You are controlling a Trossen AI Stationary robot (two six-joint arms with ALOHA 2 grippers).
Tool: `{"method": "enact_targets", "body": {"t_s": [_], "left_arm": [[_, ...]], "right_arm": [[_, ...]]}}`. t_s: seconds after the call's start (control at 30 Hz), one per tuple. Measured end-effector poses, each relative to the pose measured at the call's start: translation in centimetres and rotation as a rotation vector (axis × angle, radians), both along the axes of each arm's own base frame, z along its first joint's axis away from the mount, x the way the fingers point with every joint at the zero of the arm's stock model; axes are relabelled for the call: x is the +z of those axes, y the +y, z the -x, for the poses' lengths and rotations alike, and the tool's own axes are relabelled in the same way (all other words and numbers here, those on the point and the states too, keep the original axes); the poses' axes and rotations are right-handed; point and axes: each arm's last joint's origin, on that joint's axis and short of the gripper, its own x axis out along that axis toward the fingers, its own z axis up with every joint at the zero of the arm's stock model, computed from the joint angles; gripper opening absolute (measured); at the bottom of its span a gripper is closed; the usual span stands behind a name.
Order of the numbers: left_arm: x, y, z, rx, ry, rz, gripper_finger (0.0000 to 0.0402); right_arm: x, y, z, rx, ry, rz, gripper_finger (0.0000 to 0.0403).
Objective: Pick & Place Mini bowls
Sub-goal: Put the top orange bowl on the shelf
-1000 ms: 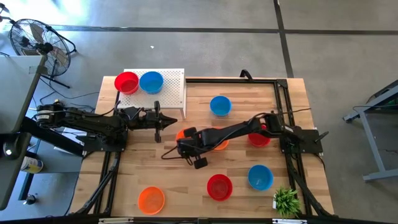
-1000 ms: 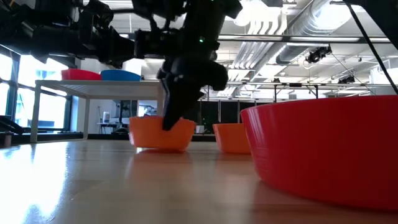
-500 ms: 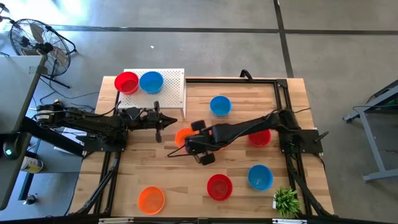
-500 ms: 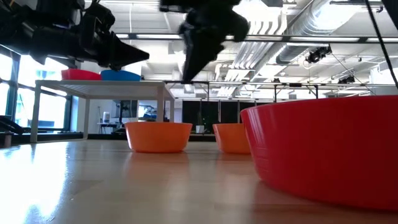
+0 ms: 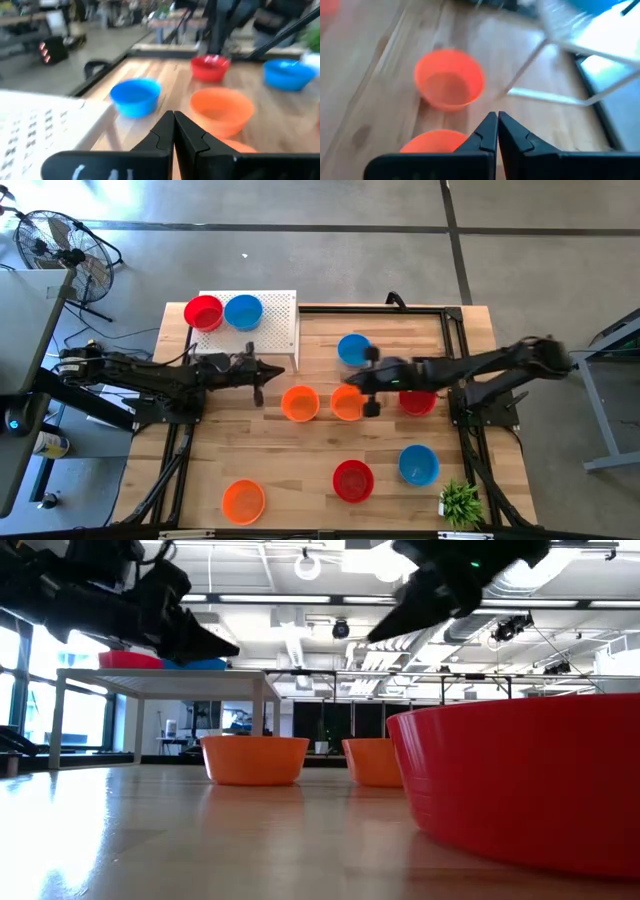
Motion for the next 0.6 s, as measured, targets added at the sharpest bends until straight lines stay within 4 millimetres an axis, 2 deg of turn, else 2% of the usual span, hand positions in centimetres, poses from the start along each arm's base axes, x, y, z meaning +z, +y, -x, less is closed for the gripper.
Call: {"method": "enact_targets", "body": {"t_s": [0.17,0.3,0.5,0.6], "left_arm": [[1.8,-0.7,-1.2,0.002,0.158,0.019,0.0000],[3.9,-1.7,-2.2,-0.044,0.257,0.010,0.0000],[5.6,-3.5,-3.5,-0.093,0.424,0.037,0.0000],[5.4,-4.4,-4.3,-0.101,0.537,0.065,0.0000]], "right_arm": [[-1.7,-0.8,4.5,-0.038,-0.198,-0.007,0.0003],[-2.8,-1.0,7.0,-0.098,-0.326,0.013,0.0002],[-3.9,-1.1,9.1,-0.114,-0.394,0.014,0.0001],[-4.5,-1.1,9.7,-0.116,-0.401,0.005,0.0002]]}}
